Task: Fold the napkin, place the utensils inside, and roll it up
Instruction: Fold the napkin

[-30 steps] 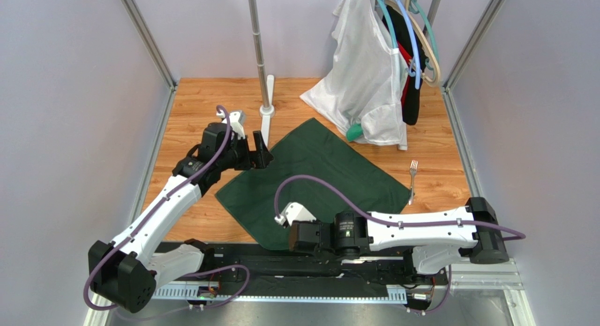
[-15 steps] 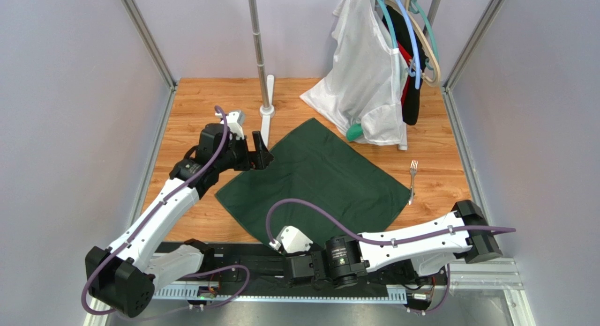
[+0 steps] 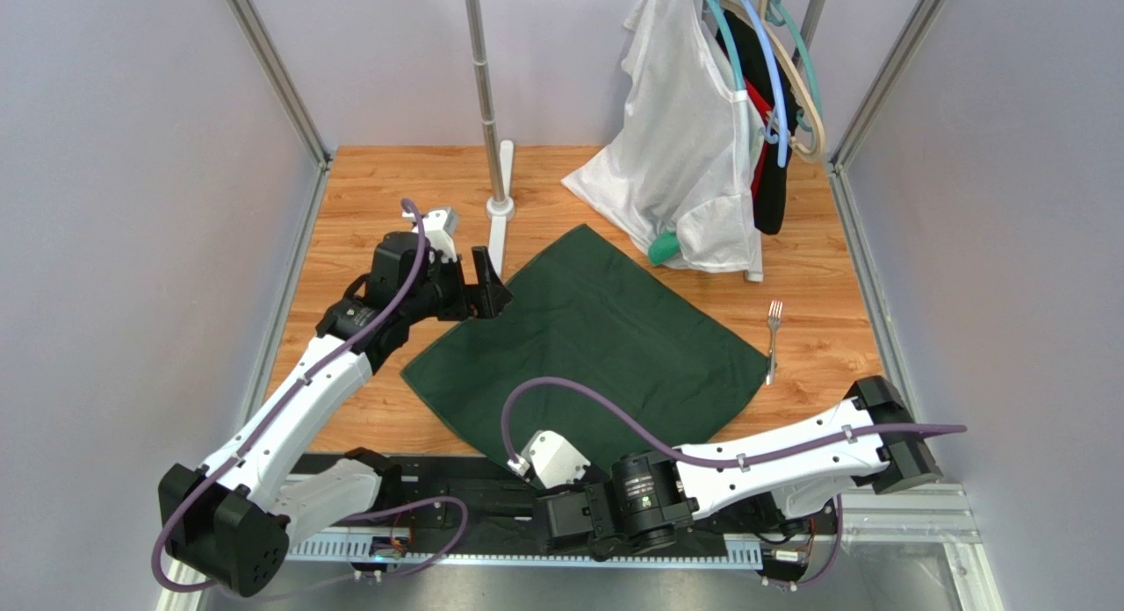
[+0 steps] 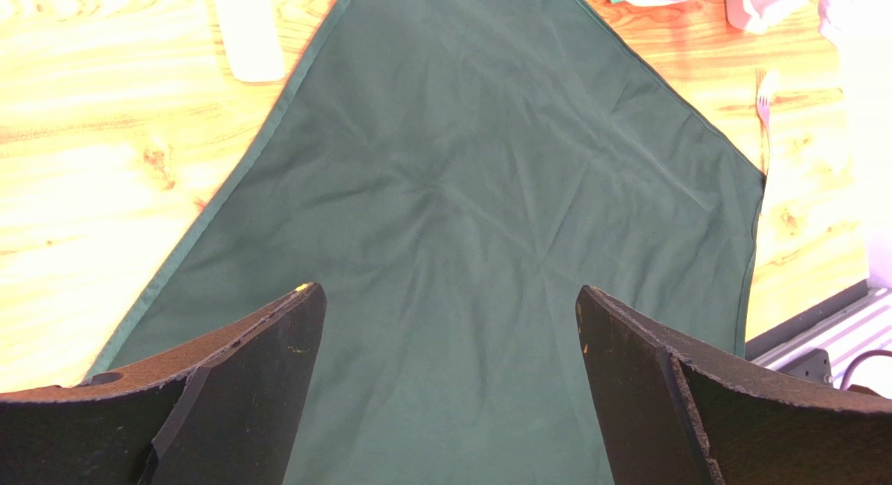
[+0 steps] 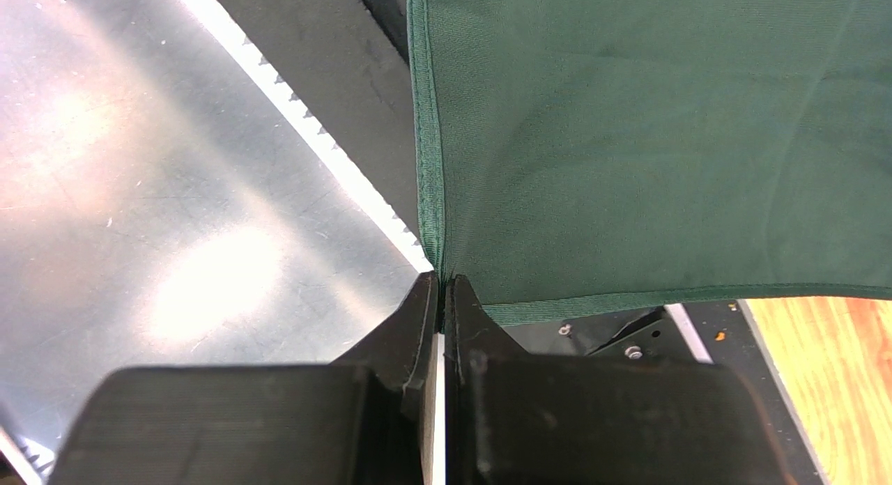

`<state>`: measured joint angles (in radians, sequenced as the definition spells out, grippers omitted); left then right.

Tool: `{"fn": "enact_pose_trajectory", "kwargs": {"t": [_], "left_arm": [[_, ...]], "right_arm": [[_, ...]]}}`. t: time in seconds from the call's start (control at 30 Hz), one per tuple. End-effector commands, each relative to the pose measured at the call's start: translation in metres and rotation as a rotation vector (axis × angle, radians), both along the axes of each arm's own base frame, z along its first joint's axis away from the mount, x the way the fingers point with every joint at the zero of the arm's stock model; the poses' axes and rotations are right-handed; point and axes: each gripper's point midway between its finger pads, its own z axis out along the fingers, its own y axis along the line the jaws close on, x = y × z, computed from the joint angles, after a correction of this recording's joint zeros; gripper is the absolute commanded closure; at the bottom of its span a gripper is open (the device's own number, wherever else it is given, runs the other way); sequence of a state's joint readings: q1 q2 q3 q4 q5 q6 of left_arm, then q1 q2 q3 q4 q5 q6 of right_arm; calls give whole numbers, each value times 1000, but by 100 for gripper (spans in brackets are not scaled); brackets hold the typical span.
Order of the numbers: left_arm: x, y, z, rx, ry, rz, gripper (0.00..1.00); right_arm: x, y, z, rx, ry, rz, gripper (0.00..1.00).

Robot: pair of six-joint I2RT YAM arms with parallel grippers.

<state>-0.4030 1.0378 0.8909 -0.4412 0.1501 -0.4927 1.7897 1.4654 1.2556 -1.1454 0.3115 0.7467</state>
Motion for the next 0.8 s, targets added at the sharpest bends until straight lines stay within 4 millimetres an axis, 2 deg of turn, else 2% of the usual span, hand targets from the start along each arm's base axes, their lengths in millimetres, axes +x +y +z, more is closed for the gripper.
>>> {"fn": "enact_pose_trajectory", "kwargs": {"t": [0.0,0.17,0.37,0.57,0.77], "left_arm": [[0,1,17,-16,-47,-4,1],[0,0,17,-16,-42,-10,1],[-2,1,23,-10,-46,-16,1],[-6,9,35,34,-57,-17,1],[-7,27,51,118,-72,-5,1]], "right_arm": [[-9,11,9,62,29,-32,100],[-4,11,11,69,2,-39,100],[24,8,14,73,-79,-88,100],[70,4,18,58,-177,-104,100],[136,-3,25,40,-279,-163,100]]}}
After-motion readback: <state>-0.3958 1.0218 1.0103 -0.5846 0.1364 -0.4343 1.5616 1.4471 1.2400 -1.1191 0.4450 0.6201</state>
